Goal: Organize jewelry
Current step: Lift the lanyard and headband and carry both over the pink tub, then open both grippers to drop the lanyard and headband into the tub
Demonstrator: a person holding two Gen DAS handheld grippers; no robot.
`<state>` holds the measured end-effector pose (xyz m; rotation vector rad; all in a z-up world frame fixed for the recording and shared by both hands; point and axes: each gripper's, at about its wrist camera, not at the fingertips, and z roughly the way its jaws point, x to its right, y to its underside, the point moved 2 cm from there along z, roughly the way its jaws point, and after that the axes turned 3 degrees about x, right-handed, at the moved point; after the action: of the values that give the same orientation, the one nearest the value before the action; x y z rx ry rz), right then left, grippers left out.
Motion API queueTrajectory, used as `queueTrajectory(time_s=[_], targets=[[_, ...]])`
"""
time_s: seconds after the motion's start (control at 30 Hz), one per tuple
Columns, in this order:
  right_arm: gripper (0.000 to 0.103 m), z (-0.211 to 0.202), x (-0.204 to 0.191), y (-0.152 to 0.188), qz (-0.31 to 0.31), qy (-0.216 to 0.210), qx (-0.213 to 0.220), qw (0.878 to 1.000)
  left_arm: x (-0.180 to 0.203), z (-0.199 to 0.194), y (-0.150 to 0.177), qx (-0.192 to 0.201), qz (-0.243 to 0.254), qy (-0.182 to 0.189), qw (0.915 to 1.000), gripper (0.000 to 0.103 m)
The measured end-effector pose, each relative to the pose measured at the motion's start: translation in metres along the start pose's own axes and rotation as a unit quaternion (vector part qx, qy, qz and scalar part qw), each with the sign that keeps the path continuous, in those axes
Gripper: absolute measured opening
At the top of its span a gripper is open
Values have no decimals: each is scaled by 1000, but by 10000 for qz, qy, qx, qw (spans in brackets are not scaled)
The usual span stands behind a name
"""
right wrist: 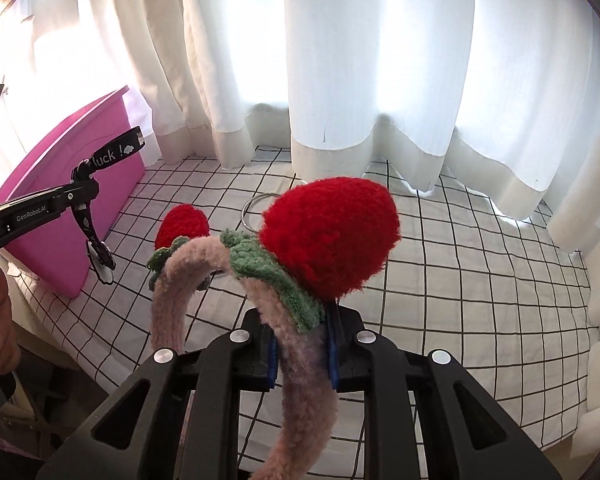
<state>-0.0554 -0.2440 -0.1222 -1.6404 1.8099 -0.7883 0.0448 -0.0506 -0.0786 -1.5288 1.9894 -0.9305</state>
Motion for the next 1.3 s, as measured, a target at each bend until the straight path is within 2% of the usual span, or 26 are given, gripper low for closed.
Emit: queueTrajectory(time_s=[0.2,0.37,0.53,0.73,0.87,1.0,1.17,1.3], targets=[[18,-24,-10,-46,-189,-41,546,9983,-9,-35,-38,376,-110,-20,9992,10],[18,-38,-33,-99,-418,-271,1030,9934,-31,-64,-76,705,-229,-262,9969,10],[18,-42,-77,-151,-730,-617,1472,9845,-68,-89,-104,991,-397,-588,9925,10],[18,-30,-151,-207,-1064,-1257,1674,9720,-132,-110,-118,1091,-708,-1088,9855,10],[18,-13,-212,-231,-1332,-1617,1585,9649,-186,-110,-111,874,-994,-1474,9802,10],[18,14,-270,-241,-1672,-1821,1313,9600,-230,-100,-91,565,-1309,-1732,9745,10],[18,53,-328,-235,-2081,-1891,876,9556,-266,-72,-69,122,-1573,-1789,9711,10],[18,79,-353,-230,-2274,-1859,526,9544,-281,-53,-57,-152,-1785,-1683,9693,10]])
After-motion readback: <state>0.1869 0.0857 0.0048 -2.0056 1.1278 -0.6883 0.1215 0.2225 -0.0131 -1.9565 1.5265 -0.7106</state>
